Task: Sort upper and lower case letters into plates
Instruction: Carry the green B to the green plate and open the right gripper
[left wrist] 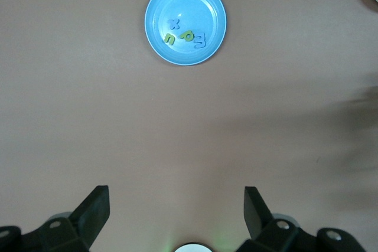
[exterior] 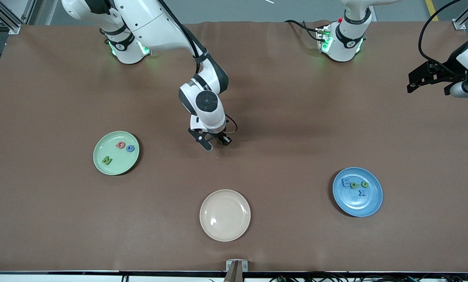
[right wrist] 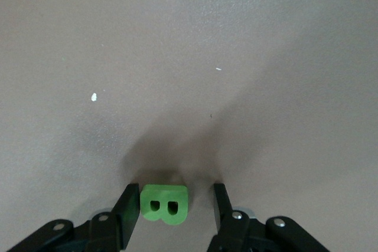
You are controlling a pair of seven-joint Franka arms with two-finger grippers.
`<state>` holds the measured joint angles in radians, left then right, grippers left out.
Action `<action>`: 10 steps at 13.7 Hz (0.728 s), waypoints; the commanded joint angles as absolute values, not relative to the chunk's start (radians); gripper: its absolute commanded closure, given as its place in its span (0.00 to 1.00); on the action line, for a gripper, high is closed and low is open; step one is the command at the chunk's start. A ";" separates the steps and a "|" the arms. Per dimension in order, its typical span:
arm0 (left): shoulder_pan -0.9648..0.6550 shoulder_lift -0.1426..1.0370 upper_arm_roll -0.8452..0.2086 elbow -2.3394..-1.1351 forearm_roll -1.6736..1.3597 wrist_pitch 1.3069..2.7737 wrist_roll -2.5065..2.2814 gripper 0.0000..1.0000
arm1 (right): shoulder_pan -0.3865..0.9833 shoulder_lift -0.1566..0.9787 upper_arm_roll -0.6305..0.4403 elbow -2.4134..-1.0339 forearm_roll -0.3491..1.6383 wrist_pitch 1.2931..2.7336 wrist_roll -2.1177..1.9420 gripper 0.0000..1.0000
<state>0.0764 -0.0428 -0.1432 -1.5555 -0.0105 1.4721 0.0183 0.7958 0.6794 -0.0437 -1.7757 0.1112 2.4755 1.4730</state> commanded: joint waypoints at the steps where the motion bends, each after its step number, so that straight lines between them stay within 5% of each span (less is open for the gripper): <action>1: 0.072 -0.060 -0.144 -1.575 0.005 1.493 0.038 0.00 | 0.811 0.690 -0.055 -1.769 0.103 2.473 1.493 0.82; 2: 0.072 -0.060 -0.144 -1.575 0.005 1.494 0.038 0.00 | 0.805 0.687 -0.057 -1.769 0.103 2.467 1.490 0.97; 3: 0.072 -0.060 -0.144 -1.577 0.005 1.497 0.038 0.00 | 0.796 0.683 -0.060 -1.769 0.103 2.465 1.479 1.00; 10: 0.074 -0.061 -0.144 -1.577 0.005 1.497 0.038 0.00 | 0.527 0.485 -0.066 -1.810 0.103 2.199 1.029 1.00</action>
<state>0.0757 -0.0428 -0.1445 -1.5582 -0.0105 1.4822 0.0184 0.6258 0.5917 -0.0855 -1.7510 0.1102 2.2639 1.1664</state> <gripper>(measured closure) 0.000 0.652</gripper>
